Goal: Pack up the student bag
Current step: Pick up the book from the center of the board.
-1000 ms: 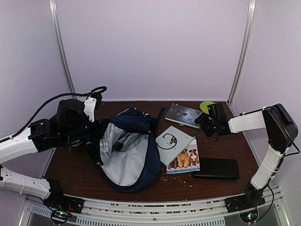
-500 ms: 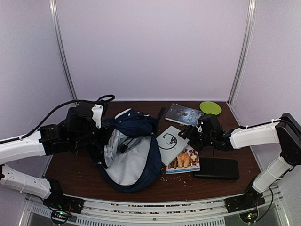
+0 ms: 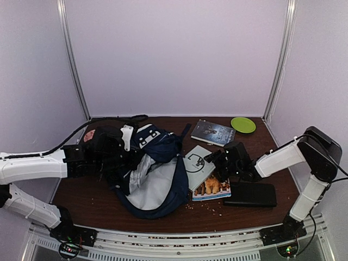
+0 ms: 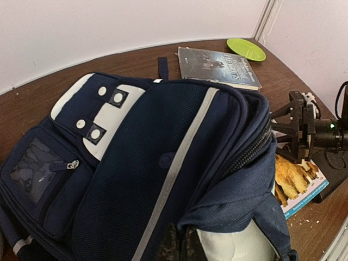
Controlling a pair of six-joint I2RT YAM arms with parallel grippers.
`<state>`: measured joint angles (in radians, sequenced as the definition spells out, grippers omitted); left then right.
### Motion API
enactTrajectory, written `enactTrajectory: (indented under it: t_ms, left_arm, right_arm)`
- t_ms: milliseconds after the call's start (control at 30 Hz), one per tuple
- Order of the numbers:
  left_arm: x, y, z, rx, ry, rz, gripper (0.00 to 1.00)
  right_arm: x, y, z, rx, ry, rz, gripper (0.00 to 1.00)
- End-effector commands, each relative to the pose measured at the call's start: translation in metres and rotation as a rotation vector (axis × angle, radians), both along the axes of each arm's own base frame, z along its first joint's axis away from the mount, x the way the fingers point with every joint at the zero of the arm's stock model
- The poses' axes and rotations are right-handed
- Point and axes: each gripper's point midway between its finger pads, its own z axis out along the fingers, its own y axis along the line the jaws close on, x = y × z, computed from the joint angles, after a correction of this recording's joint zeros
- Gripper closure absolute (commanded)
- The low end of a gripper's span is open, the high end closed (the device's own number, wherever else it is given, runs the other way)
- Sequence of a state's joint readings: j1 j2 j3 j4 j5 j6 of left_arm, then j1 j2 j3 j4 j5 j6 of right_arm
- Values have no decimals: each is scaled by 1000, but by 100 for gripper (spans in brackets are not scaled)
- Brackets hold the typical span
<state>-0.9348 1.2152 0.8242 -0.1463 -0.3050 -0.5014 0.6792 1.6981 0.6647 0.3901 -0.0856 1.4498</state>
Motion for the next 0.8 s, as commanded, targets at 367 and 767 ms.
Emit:
enactTrajectory:
  t_ms: [367, 767]
  left_arm:
    - [2, 6, -16, 15, 42, 20, 100]
    - [3, 4, -25, 70, 85, 18, 94]
  right_arm:
    - [-8, 9, -44, 117, 43, 5, 70]
    - [-12, 14, -5, 126, -83, 99, 100]
